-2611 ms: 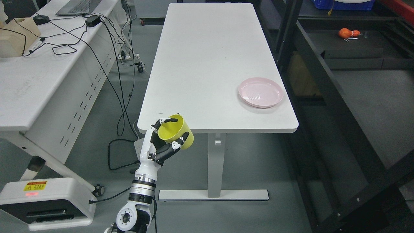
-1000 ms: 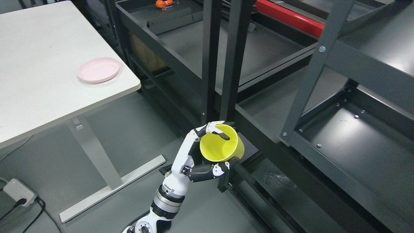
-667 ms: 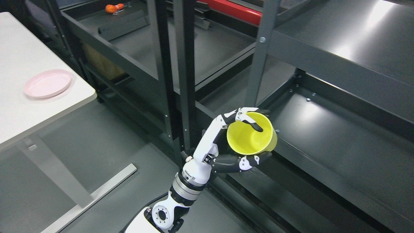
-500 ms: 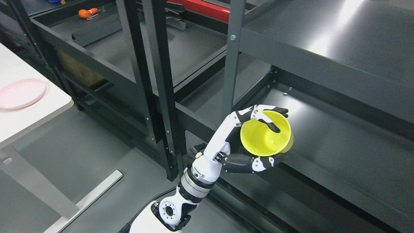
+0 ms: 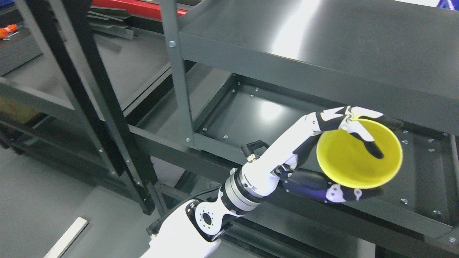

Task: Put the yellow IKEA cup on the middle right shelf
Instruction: 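Raise the cup with the left hand up onto the shelf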

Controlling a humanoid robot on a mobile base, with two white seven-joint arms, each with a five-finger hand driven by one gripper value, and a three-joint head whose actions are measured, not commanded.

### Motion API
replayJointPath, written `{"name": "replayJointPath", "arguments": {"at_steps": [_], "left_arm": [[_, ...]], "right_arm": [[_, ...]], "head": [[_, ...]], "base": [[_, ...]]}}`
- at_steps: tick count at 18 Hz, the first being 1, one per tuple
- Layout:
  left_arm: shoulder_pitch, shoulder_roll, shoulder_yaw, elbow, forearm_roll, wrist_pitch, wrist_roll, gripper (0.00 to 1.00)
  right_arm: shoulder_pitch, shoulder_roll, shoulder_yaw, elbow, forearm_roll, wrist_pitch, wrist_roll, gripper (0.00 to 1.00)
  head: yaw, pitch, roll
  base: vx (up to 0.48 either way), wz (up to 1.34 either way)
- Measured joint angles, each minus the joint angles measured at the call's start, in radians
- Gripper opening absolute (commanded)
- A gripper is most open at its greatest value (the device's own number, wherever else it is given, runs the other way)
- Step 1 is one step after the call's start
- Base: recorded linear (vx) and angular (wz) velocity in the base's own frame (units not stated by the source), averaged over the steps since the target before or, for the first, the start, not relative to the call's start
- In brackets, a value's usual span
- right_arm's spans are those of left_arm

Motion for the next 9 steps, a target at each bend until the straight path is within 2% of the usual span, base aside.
{"name": "replayJointPath", "arguments": {"at_steps": [4, 9], "left_arm": [[-0.044, -0.003, -0.025, -0.021, 0.0, -0.005, 0.002, 0.02], [-0.082, -0.005, -0.026, -0.038, 0.0, -0.008, 0.002, 0.02]], "right_arm": [[0.0, 0.0, 0.0, 0.0, 0.0, 0.0, 0.0, 0.99], [0.0, 0.0, 0.0, 0.0, 0.0, 0.0, 0.0, 0.99]], "head": [[0.0, 0.0, 0.0], [0.0, 0.0, 0.0]], "base": [[0.063, -0.41], [0.035, -0.08]]}}
